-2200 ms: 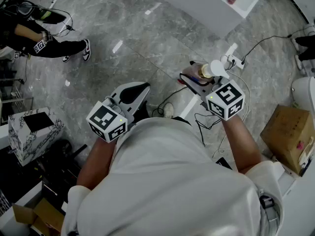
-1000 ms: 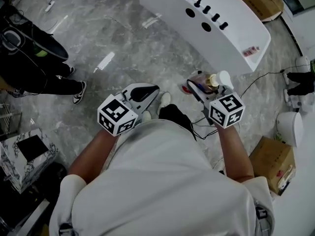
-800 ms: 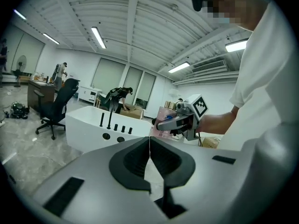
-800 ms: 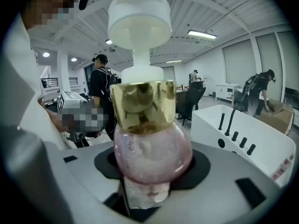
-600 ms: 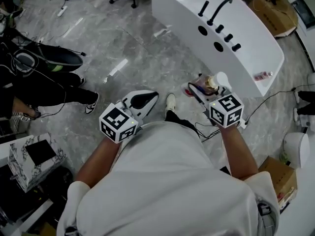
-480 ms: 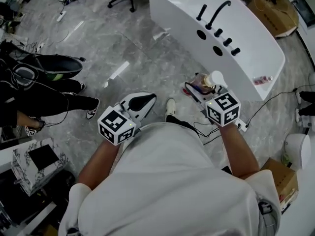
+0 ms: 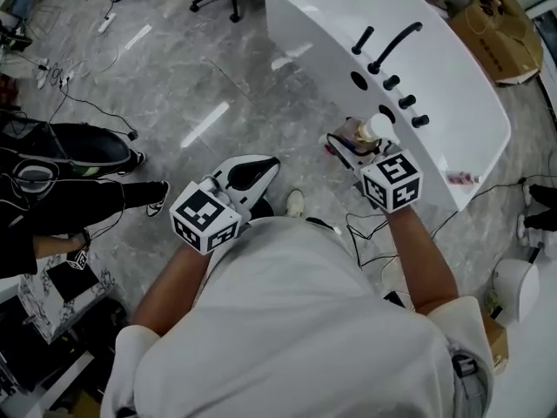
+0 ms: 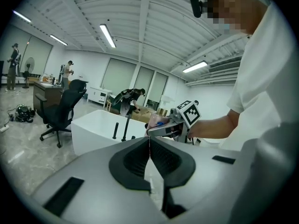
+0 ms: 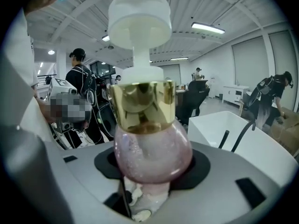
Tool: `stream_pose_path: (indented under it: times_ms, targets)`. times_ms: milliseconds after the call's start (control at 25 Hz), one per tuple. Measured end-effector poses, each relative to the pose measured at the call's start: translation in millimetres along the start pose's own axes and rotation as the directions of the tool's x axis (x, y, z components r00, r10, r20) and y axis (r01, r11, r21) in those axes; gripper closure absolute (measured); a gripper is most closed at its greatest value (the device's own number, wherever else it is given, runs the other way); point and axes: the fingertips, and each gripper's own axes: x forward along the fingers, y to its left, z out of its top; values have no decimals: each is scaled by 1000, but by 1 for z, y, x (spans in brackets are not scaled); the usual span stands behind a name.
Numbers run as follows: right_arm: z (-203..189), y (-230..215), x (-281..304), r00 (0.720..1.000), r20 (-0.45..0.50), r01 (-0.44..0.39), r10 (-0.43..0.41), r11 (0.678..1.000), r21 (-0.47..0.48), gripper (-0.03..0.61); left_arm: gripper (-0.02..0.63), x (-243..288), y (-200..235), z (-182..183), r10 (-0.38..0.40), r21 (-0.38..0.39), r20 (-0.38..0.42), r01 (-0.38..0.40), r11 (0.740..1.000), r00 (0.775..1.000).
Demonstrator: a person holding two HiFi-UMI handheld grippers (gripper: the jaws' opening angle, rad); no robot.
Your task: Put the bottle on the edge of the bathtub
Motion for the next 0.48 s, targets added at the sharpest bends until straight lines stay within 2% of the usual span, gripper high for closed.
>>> stream_pose_path:
  times_ms: [200,480]
  targets:
    - [23,-42,47,1000,4,25,-25,999,44,348,595,12,52,22,-13,-6,21,14,1000,1000]
    - [61,-103,122,995,17,100,-102,991,94,348,595,7,124,45,-49,1,27,49,999,998]
